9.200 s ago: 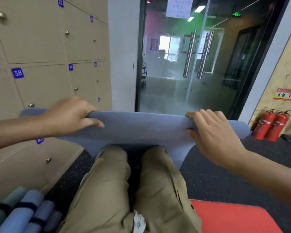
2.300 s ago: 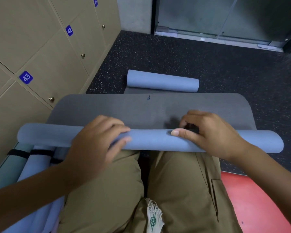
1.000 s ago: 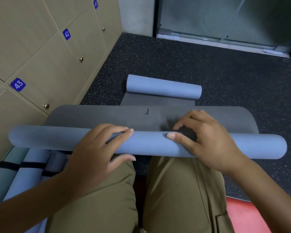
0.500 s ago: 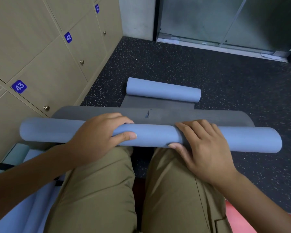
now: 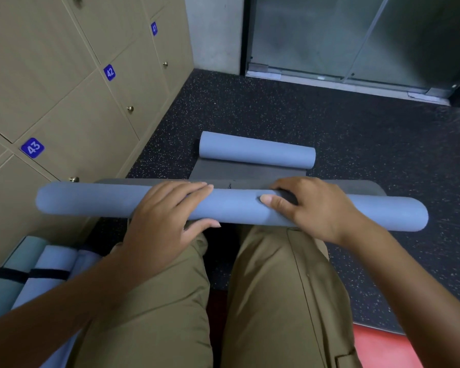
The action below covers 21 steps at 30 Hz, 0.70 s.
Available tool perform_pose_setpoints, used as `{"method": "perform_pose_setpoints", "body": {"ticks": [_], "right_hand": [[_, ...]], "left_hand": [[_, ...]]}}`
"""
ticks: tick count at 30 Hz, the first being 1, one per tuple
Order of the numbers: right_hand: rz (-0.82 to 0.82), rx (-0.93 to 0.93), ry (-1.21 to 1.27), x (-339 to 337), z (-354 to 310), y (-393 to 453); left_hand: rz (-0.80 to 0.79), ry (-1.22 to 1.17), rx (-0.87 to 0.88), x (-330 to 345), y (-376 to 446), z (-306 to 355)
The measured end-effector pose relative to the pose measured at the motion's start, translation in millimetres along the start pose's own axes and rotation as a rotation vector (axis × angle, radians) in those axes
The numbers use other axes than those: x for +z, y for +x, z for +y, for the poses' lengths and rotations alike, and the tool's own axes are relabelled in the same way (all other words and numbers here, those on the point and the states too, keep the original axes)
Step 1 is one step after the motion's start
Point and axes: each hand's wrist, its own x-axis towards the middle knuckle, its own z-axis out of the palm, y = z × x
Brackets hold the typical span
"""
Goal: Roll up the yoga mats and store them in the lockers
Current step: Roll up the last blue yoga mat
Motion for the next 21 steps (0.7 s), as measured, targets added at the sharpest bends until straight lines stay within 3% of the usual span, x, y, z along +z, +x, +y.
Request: {"method": "perform_pose_setpoints", "body": {"ticks": [2, 7, 10, 16, 18, 21], "right_hand": [[0.056, -0.015, -0.002, 3.4, 1.4, 2.7], [0.433, -0.176, -0.088, 22.2, 3.9, -5.1], [0.46, -0.205, -0.237, 35.7, 3.0, -9.7], [0.469, -0.226, -0.272, 39.3, 9.8, 2.1], [0.448, -0.237, -0.265, 36.6, 11.8, 7.9], [0.382, -0.234, -0.241, 29.7, 13.3, 16.8]], "left_hand": [[-0.001, -0.021, -0.012, 3.5, 4.0, -3.5], [-0.109, -0.126, -0.14, 2.7, 18.6, -6.5], [-0.229, -0.241, -0.255, -3.6, 33.0, -11.5], [-0.478, -0.336, -0.362, -4.0, 59.8, -27.1], [-0.464, -0.394, -0.358, -4.3, 62.6, -29.7], [-0.256, -0.379, -0.258, -2.2, 54.2, -28.1]]}}
